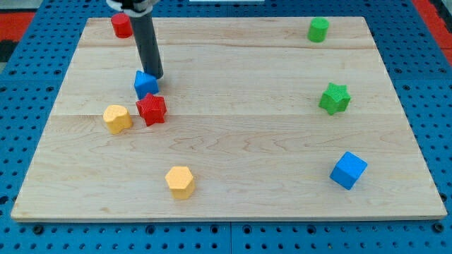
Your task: Slide the red circle to the center left
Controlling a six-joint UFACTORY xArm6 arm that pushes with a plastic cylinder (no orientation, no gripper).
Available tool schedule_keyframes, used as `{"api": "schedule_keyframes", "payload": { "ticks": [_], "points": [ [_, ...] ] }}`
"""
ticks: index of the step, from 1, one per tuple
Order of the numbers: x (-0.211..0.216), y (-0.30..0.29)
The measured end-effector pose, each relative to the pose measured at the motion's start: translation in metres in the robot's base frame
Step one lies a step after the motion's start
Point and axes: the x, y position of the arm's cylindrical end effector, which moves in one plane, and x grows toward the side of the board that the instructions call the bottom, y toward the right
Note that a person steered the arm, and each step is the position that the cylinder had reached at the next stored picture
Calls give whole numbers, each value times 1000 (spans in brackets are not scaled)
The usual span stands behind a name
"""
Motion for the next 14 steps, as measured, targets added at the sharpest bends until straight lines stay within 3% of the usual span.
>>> {"api": "schedule_keyframes", "payload": {
  "ticks": [1,2,6,7,9,11,13,14],
  "points": [
    [35,-2],
    [18,-3],
    [-166,-18],
    [-178,-50],
    [-154,-135],
    [-79,-128],
    [-126,-146],
    [-106,-175]
  ]
}}
